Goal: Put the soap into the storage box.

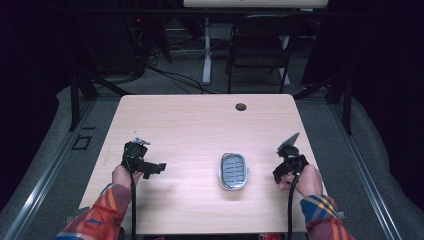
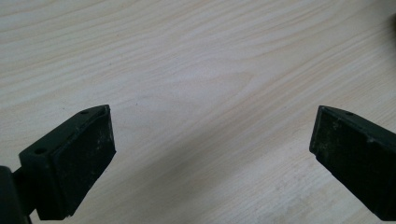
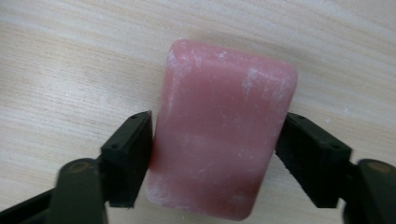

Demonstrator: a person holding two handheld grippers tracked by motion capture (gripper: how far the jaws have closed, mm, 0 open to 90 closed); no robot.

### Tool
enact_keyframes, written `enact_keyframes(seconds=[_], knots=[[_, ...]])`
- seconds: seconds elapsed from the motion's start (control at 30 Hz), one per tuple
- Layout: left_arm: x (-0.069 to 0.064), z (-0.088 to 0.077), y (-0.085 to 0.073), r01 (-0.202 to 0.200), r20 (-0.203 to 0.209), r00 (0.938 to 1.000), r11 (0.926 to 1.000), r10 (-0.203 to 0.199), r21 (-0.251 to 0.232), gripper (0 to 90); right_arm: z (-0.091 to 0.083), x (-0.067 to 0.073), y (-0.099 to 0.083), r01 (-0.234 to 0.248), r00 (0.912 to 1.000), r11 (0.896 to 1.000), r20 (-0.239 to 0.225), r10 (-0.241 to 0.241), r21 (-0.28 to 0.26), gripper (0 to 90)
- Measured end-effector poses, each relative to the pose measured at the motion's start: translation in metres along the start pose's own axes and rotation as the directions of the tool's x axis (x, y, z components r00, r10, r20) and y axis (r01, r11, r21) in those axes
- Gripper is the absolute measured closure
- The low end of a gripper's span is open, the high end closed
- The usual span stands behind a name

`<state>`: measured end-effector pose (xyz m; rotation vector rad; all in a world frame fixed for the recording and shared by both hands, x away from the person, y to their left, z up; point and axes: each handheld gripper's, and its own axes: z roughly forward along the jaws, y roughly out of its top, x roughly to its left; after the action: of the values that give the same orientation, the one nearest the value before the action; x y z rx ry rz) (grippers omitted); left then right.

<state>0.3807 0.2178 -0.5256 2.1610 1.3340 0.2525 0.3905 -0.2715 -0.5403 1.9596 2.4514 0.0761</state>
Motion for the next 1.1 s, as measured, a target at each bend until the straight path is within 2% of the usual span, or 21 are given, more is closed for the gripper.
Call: enact_keyframes(seconds=[0.07,0.1,0.23,0.37,0.5,0.53,0.63,0.83,0.87,1.1], knots=[[-0.0006,-0.0009,-0.0003,-0.004,0.002,1.0000,1.0000,0.004,0.000,0.1,-0.0015,0.0003,0.0002,0.014,0.9999,1.000,0.010,-0.014,0.003,32.4],[-0.0009,-0.0015,-0.0003,-0.004,0.002,1.0000,1.0000,0.004,-0.002,0.1,0.0001,0.0011,-0.0009,-0.004,1.0000,1.000,0.002,0.004,-0.022,32.9],[0.0001,-0.0015,-0.0004,-0.004,-0.004,1.0000,1.0000,0.003,-0.002,0.1,-0.0016,-0.0011,-0.0002,0.020,0.9997,1.000,0.011,-0.020,0.005,34.1],[0.0002,-0.0009,0.0000,-0.008,0.000,1.0000,1.0000,0.008,-0.005,0.1,0.0003,-0.0013,-0.0003,0.017,0.9998,1.000,0.007,-0.017,-0.010,33.9],[0.0001,-0.0013,-0.0001,-0.009,0.001,1.0000,1.0000,0.009,-0.005,0.1,-0.0008,-0.0029,0.0007,0.034,0.9992,0.999,0.020,-0.035,0.020,34.9],[0.0003,-0.0010,0.0000,-0.010,0.001,1.0000,0.9999,0.010,-0.005,0.1,0.0013,-0.0020,-0.0003,0.016,0.9998,1.000,0.011,-0.016,-0.005,35.8],[0.0004,-0.0005,0.0000,-0.010,0.001,1.0000,1.0000,0.010,-0.003,0.1,0.0006,-0.0016,0.0008,0.026,0.9995,1.000,0.015,-0.026,0.013,36.0],[-0.0001,-0.0005,-0.0002,-0.012,-0.001,0.9999,0.9999,0.012,-0.003,0.1,0.0038,-0.0018,0.0004,0.019,0.9998,1.000,0.002,-0.019,0.001,36.6],[0.0000,-0.0004,-0.0001,-0.012,-0.001,0.9999,0.9999,0.012,-0.001,0.1,0.0024,-0.0021,0.0011,0.034,0.9994,0.999,0.010,-0.034,0.021,36.7],[0.0002,-0.0009,0.0001,-0.014,0.002,0.9999,0.9999,0.014,0.003,0.1,0.0022,-0.0023,0.0008,0.053,0.9984,0.998,0.015,-0.054,0.025,37.1]])
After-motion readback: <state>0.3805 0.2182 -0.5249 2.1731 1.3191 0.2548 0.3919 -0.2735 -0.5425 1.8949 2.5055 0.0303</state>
